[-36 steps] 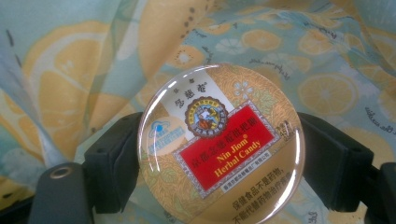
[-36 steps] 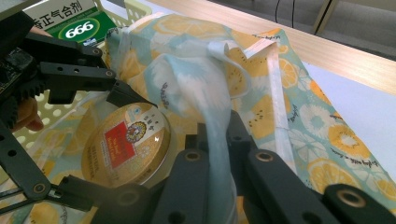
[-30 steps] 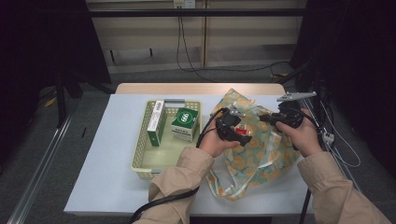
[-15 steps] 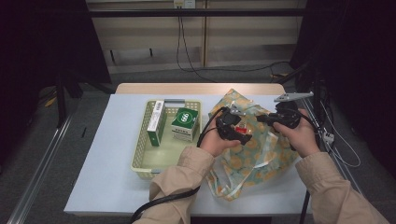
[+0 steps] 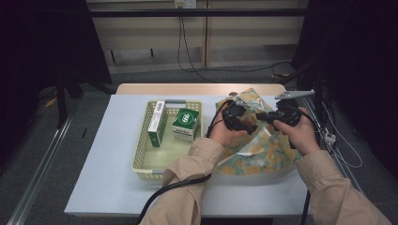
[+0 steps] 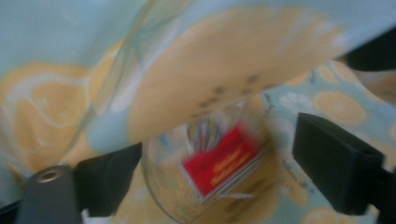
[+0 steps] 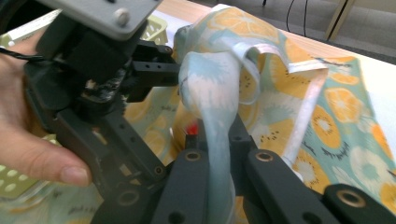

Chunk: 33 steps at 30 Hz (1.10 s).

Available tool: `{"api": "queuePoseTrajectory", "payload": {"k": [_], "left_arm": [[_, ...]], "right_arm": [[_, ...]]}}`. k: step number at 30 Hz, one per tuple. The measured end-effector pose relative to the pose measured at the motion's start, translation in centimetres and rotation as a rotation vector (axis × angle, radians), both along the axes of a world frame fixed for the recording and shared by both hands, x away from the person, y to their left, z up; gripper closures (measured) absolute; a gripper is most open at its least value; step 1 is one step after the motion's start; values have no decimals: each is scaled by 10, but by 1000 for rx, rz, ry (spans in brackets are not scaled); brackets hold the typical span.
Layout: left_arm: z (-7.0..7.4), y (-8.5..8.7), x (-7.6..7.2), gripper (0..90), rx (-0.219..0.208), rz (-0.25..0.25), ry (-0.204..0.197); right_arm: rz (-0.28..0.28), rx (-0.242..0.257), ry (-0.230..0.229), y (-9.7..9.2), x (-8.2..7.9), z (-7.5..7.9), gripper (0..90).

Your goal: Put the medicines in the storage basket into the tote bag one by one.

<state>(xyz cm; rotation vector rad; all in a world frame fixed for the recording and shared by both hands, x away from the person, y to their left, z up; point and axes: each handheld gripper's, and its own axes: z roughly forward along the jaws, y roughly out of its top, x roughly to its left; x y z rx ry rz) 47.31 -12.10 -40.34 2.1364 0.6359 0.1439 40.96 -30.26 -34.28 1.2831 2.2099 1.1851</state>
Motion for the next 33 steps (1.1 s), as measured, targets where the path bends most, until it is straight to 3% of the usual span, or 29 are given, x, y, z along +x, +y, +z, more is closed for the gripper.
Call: {"api": "queuePoseTrajectory", "payload": {"k": [5,7,16,23,33], "left_arm": [[13,15,-8,147,21,-44,-14],[18,24,-12,147,6,-50,-5],[41,76,-28,114,47,-84,-18],[46,123,-21,113,58,-3,-39],[35,178,-9,102,104,130,-40]], "right_arm": [[-6,-9,15,-3,2,-6,887],[-7,-13,18,-3,1,-9,888],[-6,-44,34,0,-6,-18,887],[-7,-51,37,0,-10,-20,887],[-8,-50,36,0,-12,-20,887]]}}
